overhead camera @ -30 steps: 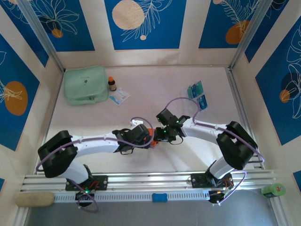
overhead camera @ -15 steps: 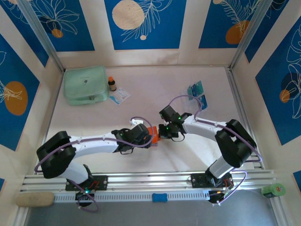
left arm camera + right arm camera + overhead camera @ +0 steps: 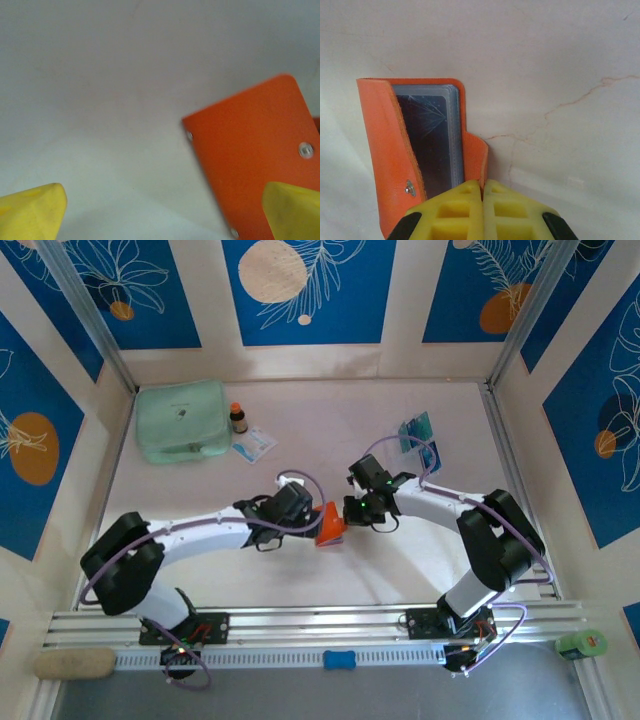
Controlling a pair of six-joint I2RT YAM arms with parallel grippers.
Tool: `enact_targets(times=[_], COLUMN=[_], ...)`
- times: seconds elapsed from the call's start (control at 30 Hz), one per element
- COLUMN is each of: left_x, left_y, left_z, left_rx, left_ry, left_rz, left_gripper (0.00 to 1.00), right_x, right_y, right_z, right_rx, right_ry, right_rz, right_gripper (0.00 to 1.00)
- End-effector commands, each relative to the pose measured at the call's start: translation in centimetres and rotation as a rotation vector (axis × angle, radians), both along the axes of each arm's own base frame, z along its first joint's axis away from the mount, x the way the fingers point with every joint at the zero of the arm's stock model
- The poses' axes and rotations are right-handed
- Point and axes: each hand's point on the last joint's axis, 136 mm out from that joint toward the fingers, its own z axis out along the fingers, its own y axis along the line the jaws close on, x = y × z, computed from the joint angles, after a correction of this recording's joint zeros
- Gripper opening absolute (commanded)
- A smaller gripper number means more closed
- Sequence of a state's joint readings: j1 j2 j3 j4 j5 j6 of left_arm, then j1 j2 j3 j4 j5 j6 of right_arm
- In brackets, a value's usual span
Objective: Put the credit cards into the card holder
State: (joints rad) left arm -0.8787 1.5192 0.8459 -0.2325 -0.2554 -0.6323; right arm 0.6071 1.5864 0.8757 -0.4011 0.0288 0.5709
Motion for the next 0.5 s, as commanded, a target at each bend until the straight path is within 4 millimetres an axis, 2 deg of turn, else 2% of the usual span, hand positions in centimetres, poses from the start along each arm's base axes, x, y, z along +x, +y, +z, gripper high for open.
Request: enact_targets(times=[0.0, 0.13, 0.27, 0.47], left_x=[1.2, 1.9, 1.7, 1.3], left_y=[-1.4, -2.2, -2.5, -0.8], left_z=[0.2, 0.1, -1.0, -3.5], left_rx=[-0.005, 0.019, 0.034, 0.14], left_ry=[0.002, -0.003, 0.022, 0.075], left_rz=[-0.096, -0.149, -0.18, -0.155], left_gripper=[1.0, 1.0, 1.0, 1.0], right_x=[0.2, 0.4, 0.7, 1.4], right_y=[0.6, 0.8, 0.9, 0.7], right_z=[1.3, 1.9, 2.7, 4.0], right_rx=[0.044, 0.059, 0.069, 0.087], right_ry=[-0.018, -0.022, -0.032, -0.047], right_rz=[0.022, 0.021, 0.019, 0.002], right_gripper=[0.05, 0.12, 0.18, 0.2])
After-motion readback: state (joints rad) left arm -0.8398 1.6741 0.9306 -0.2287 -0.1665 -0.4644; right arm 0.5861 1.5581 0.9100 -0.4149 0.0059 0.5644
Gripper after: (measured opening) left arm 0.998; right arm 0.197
